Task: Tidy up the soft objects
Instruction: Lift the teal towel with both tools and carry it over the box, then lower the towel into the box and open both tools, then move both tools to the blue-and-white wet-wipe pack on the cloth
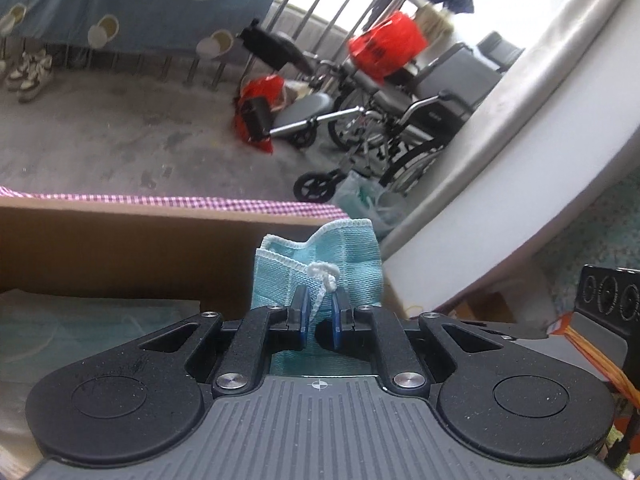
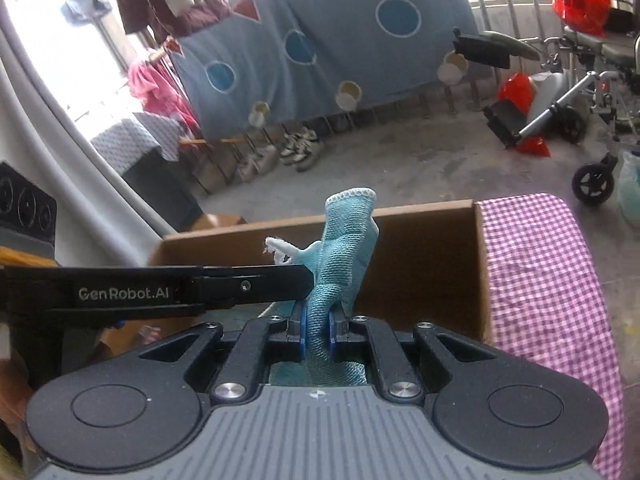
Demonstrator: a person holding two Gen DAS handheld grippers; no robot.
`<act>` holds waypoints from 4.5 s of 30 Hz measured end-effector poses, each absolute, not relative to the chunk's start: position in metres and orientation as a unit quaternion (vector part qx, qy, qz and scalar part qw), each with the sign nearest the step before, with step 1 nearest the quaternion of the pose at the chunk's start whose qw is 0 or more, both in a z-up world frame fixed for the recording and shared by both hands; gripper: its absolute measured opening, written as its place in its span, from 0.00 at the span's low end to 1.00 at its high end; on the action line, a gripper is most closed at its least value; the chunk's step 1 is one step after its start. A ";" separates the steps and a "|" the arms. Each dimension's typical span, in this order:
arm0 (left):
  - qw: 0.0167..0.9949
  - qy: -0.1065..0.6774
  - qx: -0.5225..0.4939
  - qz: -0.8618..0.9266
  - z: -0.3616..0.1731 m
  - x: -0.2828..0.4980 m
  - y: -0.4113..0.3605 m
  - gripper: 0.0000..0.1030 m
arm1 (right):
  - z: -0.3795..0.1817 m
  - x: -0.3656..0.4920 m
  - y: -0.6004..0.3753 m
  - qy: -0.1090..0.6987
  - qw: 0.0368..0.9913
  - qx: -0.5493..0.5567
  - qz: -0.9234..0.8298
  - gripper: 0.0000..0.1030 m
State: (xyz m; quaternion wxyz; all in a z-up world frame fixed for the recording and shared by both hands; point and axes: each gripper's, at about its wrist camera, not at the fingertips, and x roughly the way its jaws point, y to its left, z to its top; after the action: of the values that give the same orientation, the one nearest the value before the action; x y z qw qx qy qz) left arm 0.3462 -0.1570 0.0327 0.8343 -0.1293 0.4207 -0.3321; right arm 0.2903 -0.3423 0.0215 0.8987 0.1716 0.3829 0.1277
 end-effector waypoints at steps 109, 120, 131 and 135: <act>0.832 0.471 -0.094 -0.279 -0.049 0.082 0.033 1.00 | -0.046 0.103 -0.140 0.499 0.823 0.220 0.161 0.69; 0.787 0.493 -0.124 -0.350 -0.057 0.055 0.025 1.00 | -0.026 0.120 -0.117 0.437 0.864 0.140 0.206 0.69; 0.826 0.444 -0.106 -0.332 -0.027 0.048 0.044 1.00 | -0.004 0.077 -0.162 0.413 0.870 0.179 0.200 0.68; 0.835 0.427 -0.119 -0.325 -0.022 0.057 0.054 1.00 | -0.014 0.072 -0.174 0.431 0.855 0.213 0.195 0.67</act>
State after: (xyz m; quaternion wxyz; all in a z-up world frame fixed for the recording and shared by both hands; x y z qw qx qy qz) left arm 0.0566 0.0536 -0.0224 0.8353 -0.1187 0.4271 -0.3253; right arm 0.0719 -0.1736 -0.0142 0.8548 0.2134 0.4308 0.1955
